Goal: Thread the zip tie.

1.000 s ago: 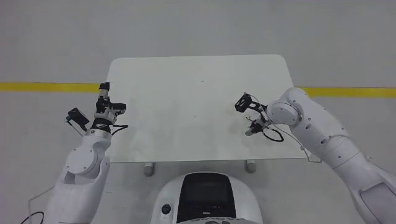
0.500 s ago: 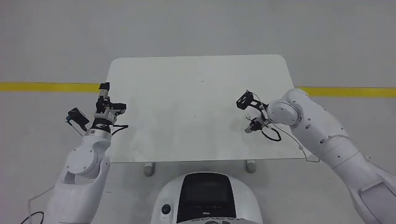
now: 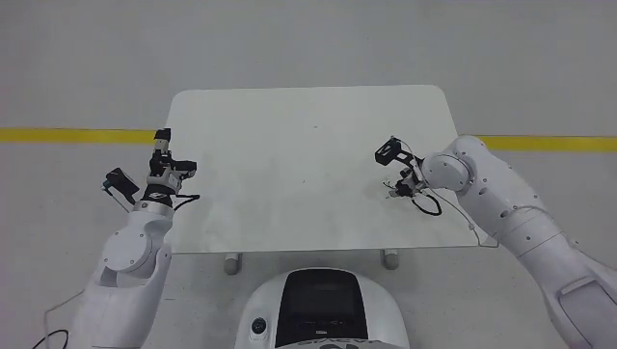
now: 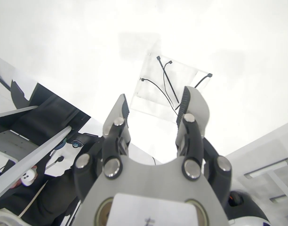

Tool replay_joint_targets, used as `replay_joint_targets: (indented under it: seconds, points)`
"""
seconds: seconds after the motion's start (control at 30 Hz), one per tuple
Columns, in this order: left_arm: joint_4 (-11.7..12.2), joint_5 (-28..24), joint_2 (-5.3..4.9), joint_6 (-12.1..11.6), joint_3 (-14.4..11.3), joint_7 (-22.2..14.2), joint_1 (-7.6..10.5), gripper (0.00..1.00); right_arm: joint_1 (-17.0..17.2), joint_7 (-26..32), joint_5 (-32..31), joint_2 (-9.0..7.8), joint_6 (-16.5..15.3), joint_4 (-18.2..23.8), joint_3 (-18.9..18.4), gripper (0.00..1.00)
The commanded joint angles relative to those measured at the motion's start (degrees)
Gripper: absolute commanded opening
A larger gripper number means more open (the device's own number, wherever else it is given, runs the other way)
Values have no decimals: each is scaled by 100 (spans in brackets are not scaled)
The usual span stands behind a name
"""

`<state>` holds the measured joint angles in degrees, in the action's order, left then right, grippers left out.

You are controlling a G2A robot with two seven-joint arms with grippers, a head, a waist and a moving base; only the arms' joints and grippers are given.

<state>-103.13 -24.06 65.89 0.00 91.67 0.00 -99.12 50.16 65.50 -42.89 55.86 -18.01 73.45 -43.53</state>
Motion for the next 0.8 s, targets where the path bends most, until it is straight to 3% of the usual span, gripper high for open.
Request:
replay_joint_targets:
  seconds: [0.0,0.33,0.77]
  points:
    - [0,0,0,0,0,0,0,100,-7,-18,-17,16,-2,-22,15,25]
    - [0,0,0,0,0,0,0,100,-139,-152,-284,156,205,-282,206,24]
    - [0,0,0,0,0,0,0,100,-405,-314,-374,507,384,-940,640,17]
